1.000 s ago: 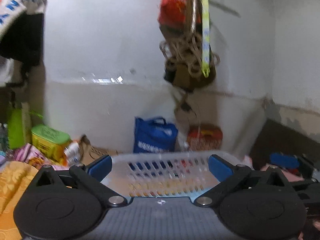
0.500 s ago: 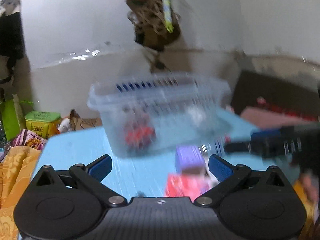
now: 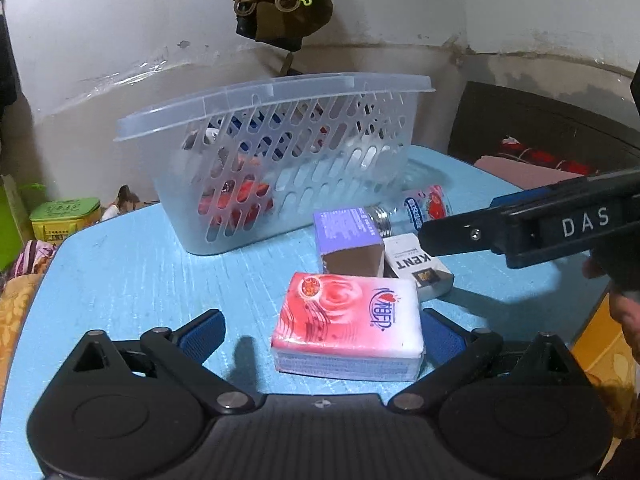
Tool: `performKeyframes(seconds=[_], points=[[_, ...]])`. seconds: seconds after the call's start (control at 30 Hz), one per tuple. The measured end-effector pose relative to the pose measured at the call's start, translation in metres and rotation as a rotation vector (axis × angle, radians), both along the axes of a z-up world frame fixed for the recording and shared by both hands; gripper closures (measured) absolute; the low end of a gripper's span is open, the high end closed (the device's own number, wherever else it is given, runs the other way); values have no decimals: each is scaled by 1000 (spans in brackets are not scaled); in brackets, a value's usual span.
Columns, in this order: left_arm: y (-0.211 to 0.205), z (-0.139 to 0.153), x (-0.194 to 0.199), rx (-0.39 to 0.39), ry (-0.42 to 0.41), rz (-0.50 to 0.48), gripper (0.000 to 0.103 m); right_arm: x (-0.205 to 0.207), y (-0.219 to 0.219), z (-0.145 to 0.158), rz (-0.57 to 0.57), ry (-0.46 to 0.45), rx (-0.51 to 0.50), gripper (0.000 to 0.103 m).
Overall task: Organize objects
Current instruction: 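Grasp the pink tissue pack with the left tool while the right tool grasps the white KENT box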
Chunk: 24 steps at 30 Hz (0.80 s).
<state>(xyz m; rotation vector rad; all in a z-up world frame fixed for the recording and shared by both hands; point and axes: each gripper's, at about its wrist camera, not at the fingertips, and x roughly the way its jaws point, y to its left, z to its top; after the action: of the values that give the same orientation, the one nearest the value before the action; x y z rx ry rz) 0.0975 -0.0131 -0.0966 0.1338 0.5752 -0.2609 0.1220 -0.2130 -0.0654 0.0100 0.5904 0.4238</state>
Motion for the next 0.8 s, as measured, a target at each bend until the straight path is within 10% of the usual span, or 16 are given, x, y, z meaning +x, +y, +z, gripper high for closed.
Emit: performKeyframes(seconds=[0.13,0.8], points=[[6,-3,-5,-27,-15,-25,27,-3,4,-6,4,6,-20,0],[34,-7,-1,-16,-37,73,26,-5,37,-24,40,-19,-80,19]])
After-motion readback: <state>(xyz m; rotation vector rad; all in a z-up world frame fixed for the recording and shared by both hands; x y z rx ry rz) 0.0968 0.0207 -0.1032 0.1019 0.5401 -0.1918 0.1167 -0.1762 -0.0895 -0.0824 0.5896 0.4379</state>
